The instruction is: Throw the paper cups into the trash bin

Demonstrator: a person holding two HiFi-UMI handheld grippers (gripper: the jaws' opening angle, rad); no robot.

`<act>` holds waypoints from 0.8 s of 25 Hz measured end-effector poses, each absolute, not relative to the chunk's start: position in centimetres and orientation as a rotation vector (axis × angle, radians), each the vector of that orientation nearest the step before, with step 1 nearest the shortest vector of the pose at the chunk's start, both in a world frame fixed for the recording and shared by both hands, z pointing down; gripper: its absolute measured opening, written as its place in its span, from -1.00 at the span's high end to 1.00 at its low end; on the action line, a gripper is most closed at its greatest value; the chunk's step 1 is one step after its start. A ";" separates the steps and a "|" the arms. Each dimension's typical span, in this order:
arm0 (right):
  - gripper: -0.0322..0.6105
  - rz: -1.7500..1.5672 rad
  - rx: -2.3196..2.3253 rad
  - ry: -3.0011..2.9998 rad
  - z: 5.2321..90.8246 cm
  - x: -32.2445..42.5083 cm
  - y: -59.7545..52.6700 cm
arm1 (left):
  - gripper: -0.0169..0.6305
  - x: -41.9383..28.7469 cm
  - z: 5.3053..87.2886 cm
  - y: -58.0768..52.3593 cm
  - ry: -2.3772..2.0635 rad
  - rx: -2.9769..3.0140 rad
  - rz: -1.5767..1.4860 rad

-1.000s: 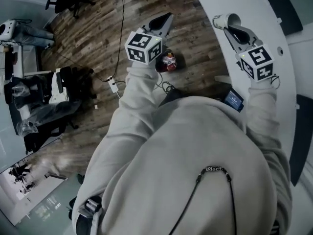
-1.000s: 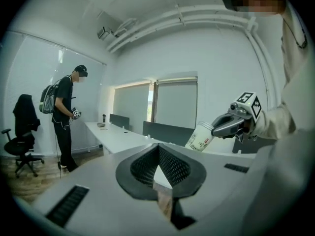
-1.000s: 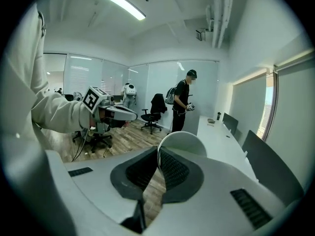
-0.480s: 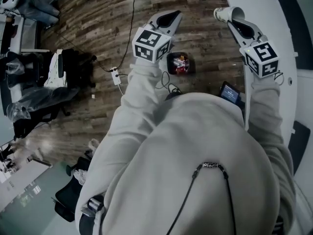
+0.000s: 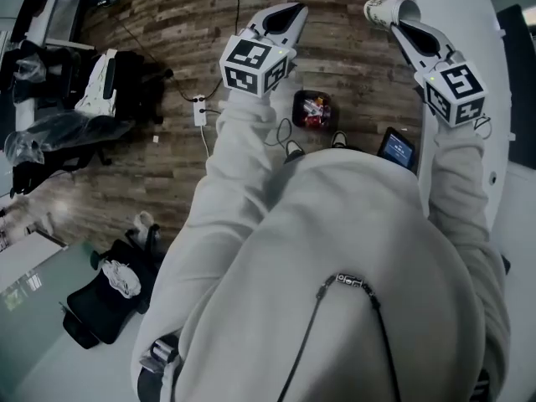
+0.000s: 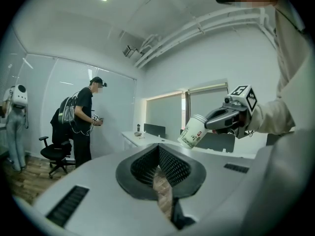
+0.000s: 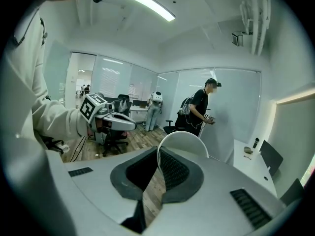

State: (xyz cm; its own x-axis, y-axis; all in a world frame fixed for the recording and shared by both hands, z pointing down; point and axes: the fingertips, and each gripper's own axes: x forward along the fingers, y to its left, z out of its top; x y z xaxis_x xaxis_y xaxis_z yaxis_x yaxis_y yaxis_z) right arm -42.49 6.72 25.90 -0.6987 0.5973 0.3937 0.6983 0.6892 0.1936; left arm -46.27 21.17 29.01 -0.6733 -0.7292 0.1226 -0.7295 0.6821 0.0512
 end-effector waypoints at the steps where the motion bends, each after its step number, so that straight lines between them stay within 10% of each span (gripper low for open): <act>1: 0.79 -0.475 -1.049 -2.597 25.8 -42.8 7.0 | 0.96 -46.3 28.8 21.6 -2.765 1.182 -0.004; 20: 0.79 -0.476 -1.363 -2.398 33.4 -42.7 13.7 | 0.96 -44.0 34.7 28.0 -2.762 0.862 -0.137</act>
State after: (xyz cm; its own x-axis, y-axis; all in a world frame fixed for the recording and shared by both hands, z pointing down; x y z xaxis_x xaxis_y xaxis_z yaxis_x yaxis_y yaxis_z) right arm -42.73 13.67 33.42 -0.4813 0.7529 0.4489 0.8672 0.4835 0.1189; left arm -43.95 27.95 34.65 -0.7956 -0.5706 0.2035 -0.5476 0.8210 0.1614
